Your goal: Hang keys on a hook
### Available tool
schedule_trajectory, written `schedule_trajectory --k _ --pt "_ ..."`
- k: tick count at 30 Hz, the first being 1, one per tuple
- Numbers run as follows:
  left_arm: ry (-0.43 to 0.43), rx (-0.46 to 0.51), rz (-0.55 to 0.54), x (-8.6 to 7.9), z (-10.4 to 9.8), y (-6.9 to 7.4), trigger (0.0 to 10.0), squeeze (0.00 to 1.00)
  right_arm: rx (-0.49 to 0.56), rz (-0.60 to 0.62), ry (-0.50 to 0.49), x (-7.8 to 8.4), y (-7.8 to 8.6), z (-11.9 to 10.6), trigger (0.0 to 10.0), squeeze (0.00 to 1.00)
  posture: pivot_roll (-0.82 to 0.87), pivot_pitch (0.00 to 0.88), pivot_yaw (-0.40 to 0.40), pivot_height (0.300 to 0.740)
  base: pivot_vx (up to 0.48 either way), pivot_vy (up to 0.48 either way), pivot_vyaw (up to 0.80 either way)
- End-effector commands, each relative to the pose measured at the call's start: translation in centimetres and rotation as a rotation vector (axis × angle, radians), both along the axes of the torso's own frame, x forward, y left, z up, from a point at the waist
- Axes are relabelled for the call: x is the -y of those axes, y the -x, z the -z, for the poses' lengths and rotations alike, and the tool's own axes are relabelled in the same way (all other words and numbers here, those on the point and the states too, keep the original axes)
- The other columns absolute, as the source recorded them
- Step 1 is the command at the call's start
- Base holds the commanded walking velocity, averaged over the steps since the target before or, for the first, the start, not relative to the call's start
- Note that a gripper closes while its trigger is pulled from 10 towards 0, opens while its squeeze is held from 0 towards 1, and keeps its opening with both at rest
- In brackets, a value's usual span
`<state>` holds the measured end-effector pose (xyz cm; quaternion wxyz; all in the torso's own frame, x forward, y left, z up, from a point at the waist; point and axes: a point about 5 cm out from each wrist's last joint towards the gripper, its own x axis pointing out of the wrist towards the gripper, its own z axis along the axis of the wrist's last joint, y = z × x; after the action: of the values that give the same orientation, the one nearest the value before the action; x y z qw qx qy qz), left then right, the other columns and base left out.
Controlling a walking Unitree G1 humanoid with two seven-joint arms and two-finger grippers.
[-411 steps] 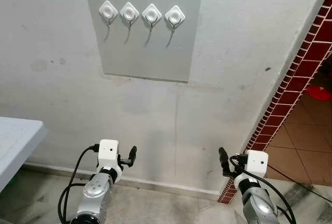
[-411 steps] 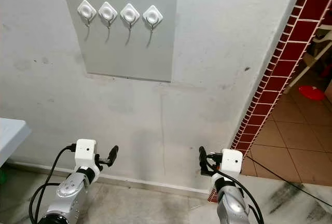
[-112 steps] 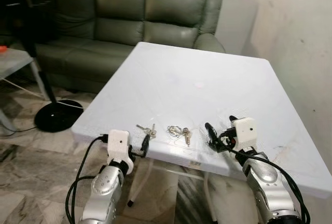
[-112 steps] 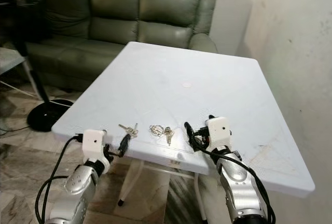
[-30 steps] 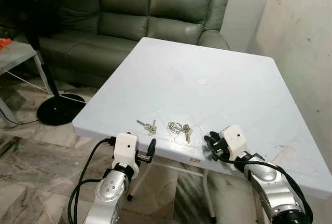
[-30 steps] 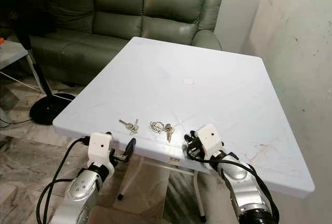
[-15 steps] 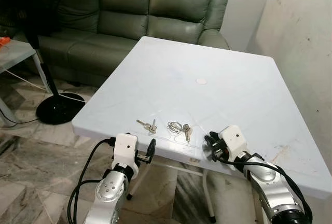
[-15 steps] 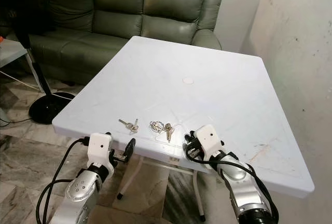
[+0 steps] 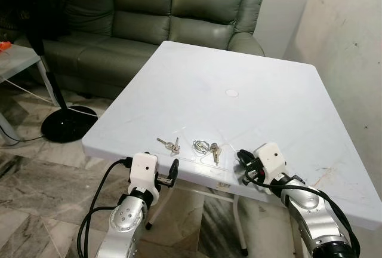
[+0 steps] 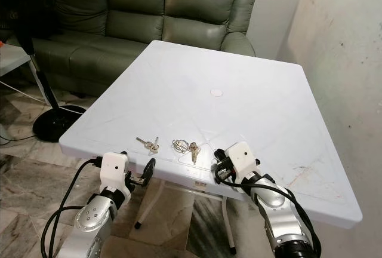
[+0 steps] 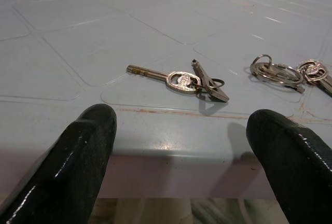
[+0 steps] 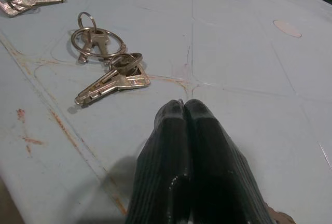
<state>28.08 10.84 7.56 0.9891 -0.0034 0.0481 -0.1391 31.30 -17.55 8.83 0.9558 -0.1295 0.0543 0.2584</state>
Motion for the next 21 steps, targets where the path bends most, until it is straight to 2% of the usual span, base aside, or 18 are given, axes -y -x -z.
schedule_trajectory --k 1,3,4,7,9,10,11,12,16,17,21 --pt "-0.003 0.004 0.016 0.2 -0.2 -0.2 10.0 0.0 -0.003 0.016 -0.037 0.2 0.0 -0.3 0.0 0.0 0.05 0.057 -0.093 0.74 0.0 0.0 0.0" --pt "0.0 0.007 0.017 0.2 -0.4 -0.4 10.0 0.0 0.026 0.029 -0.09 0.1 0.0 -0.8 0.0 0.0 0.05 0.057 -0.093 0.74 0.0 0.0 0.0" --pt "0.007 0.009 0.015 0.1 -0.6 -0.7 10.0 0.0 0.029 0.041 -0.148 0.0 -0.1 -1.2 0.0 0.0 0.05 0.058 -0.093 0.74 0.0 0.0 0.0" --pt "0.017 0.015 0.005 0.0 -0.8 -1.1 10.0 0.0 0.016 0.125 -0.208 0.2 -0.6 -1.6 0.0 0.0 0.05 0.056 -0.091 0.74 0.0 0.0 0.0" --pt "0.021 0.035 -0.011 -0.4 -1.5 -1.8 10.0 0.0 0.103 0.187 -0.357 0.2 -1.0 -3.5 0.0 0.0 0.04 0.047 -0.086 0.74 0.0 0.0 0.0" --pt "0.023 0.047 -0.03 -0.7 -1.9 -2.3 10.0 0.0 0.125 0.247 -0.384 0.4 -1.3 -4.1 5.4 0.0 0.04 0.043 -0.085 0.74 0.0 0.0 0.0" --pt "0.029 0.054 -0.041 -1.0 -2.1 -2.6 10.0 0.0 0.156 0.288 -0.37 0.6 -1.4 -4.5 10.0 0.0 0.04 0.041 -0.084 0.74 0.0 0.0 0.0" --pt "0.033 0.057 -0.048 -1.1 -2.3 -2.7 10.0 0.0 0.181 0.314 -0.358 0.7 -1.5 -4.7 10.0 0.0 0.04 0.038 -0.083 0.74 0.0 0.0 0.0" --pt "0.051 0.089 -0.07 -1.9 -3.5 -3.7 10.0 0.0 0.216 0.37 -0.424 1.0 -1.4 -5.6 10.0 0.0 0.03 0.029 -0.078 0.74 0.0 0.0 0.0" --pt "0.062 0.107 -0.072 -2.3 -4.1 -4.0 10.0 0.0 0.253 0.387 -0.376 1.0 -1.2 -5.8 10.0 0.0 0.03 0.024 -0.074 0.74 0.0 0.0 0.0" --pt "0.074 0.149 -0.084 -3.2 -5.1 -4.5 10.0 0.0 0.283 0.442 -0.299 1.0 -1.0 -5.7 10.0 0.0 0.03 0.014 -0.066 0.74 0.0 0.0 0.0"
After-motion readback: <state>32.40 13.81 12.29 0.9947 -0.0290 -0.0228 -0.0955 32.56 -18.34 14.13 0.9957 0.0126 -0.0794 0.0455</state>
